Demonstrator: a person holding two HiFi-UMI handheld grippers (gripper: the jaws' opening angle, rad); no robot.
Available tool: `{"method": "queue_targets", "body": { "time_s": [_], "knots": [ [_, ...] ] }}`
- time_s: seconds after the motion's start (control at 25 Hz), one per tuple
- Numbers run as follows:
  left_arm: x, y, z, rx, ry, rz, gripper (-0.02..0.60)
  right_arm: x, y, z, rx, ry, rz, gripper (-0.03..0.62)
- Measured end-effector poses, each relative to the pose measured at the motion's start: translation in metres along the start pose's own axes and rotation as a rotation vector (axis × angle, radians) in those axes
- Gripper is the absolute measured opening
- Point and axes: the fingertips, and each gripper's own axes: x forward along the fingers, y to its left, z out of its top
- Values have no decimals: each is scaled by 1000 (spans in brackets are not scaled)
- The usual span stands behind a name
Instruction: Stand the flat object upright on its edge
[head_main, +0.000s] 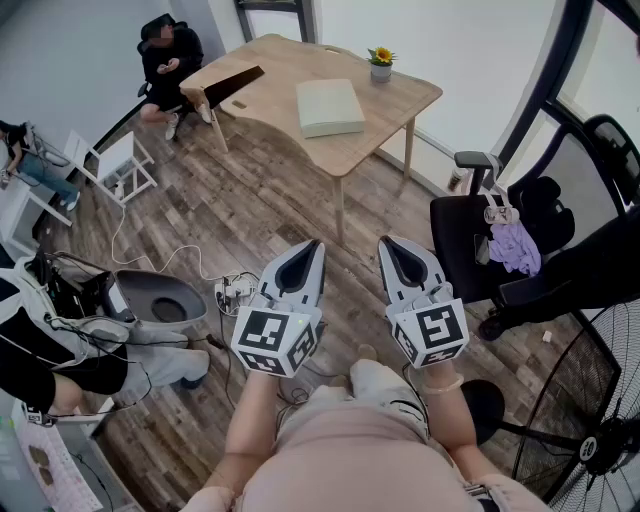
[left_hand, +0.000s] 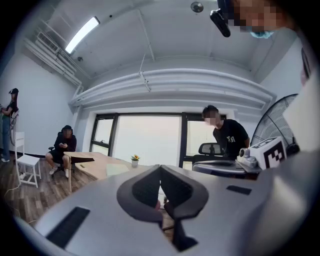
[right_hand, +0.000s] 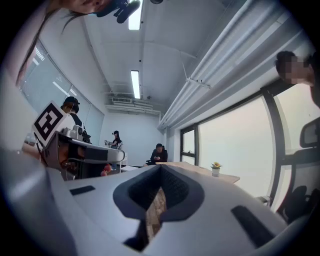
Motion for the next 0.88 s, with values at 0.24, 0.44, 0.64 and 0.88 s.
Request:
{"method": "queue_targets", "body": {
  "time_s": [0.24, 0.44, 0.64, 0.88],
  "knots": [
    [11, -5, -1, -9, 6, -6, 11, -1, -9, -1, 25, -13, -7, 0],
    [27, -7, 1, -2, 6, -9, 11, 2, -19, -3, 55, -6, 8, 0],
    [48, -5, 3, -2, 6, -5, 11, 11, -39, -3, 64, -21, 9, 0],
    [78, 1, 10, -13, -6, 27, 11, 27, -66, -4, 50, -20, 20, 0]
  ]
}}
